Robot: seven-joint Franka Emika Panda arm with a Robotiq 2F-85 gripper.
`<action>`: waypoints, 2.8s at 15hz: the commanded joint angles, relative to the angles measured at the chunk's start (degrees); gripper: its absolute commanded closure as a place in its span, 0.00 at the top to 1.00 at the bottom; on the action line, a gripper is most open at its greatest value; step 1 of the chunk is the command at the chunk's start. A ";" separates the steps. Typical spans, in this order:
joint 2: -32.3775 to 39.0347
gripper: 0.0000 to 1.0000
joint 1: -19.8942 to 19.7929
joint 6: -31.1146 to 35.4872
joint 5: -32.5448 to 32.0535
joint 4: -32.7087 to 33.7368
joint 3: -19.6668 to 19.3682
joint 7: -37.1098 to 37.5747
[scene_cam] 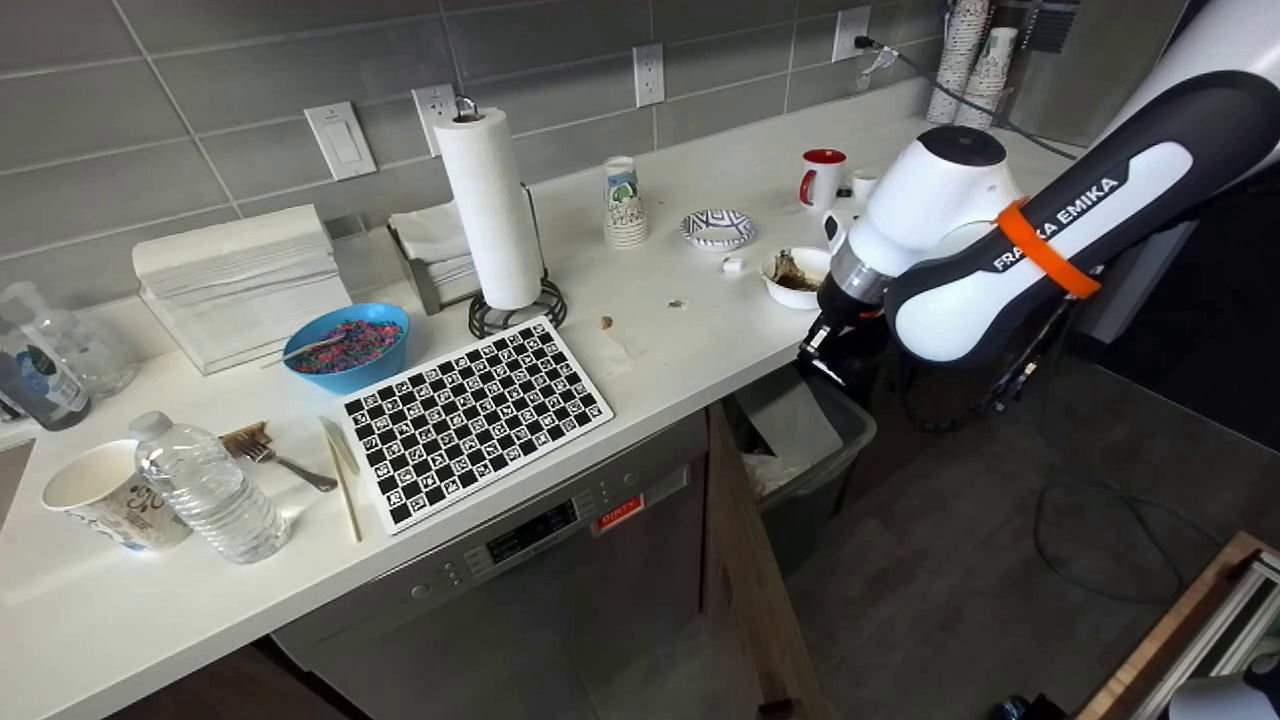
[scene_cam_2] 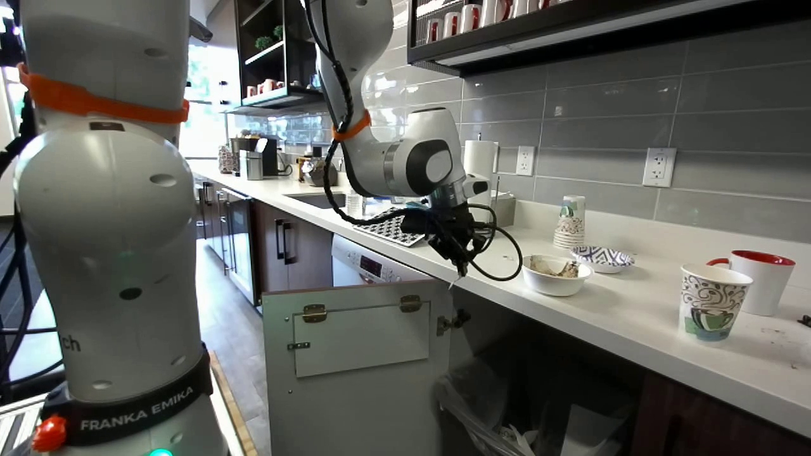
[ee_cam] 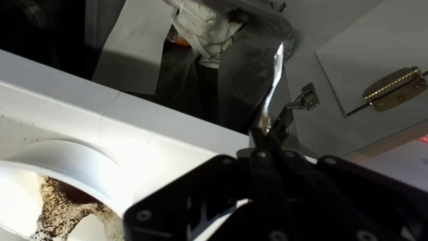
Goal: Throw away the small tissue
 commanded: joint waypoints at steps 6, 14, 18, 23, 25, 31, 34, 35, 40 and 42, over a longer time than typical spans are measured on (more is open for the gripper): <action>10.03 0.00 -7.66 9.87 10.38 -2.67 7.69 -3.03; 22.59 0.00 -21.56 18.22 4.95 0.61 16.54 -1.40; 22.83 0.00 -21.20 16.80 2.77 0.85 14.87 -0.64; 23.52 0.01 -21.18 16.79 2.15 1.42 14.63 -0.72; 24.12 0.00 -19.53 16.49 2.52 2.17 12.94 -0.72; 35.10 0.00 -20.98 17.33 2.42 9.05 13.70 -0.02; 40.04 0.00 -21.32 18.76 2.19 12.77 13.49 -0.42; 41.65 0.00 -22.21 18.99 1.98 14.01 14.23 -0.47; 48.68 0.00 -23.45 20.13 1.41 20.92 14.91 -0.28; 51.63 0.00 -23.90 20.27 1.37 24.23 15.34 -0.16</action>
